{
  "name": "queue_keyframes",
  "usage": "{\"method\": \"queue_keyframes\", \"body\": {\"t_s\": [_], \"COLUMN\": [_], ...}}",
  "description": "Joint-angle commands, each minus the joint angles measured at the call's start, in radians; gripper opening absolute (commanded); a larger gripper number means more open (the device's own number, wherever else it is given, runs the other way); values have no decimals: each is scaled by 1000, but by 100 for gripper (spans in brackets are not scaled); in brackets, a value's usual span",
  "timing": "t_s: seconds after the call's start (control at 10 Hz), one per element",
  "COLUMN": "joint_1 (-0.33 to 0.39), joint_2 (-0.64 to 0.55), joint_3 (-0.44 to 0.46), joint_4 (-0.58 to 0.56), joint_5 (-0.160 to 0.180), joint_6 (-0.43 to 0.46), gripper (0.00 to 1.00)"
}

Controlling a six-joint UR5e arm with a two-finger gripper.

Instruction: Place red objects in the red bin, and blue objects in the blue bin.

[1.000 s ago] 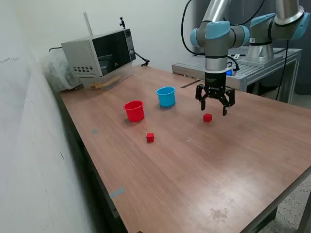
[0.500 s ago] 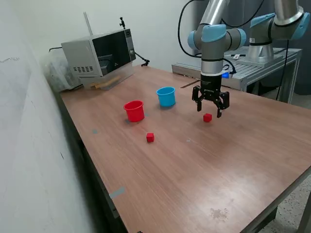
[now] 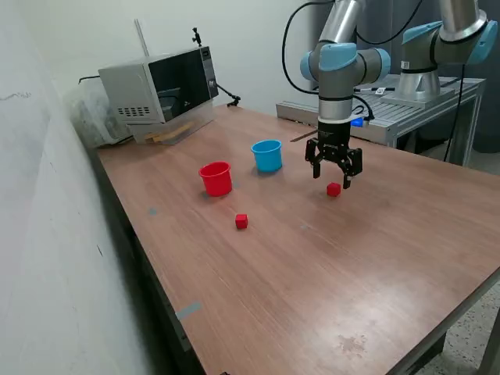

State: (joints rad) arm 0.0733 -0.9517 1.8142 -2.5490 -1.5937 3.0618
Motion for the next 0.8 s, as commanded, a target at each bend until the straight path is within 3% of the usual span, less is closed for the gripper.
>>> {"method": "queue_keyframes", "body": {"t_s": [0.0,0.7], "joint_1": [-4,13], "joint_2": [-6,-7], "joint_3": [20,19], "joint_4": [0,0], "joint_5": [-2,0], "joint_6": [-1,-11], "gripper": [100,100]}}
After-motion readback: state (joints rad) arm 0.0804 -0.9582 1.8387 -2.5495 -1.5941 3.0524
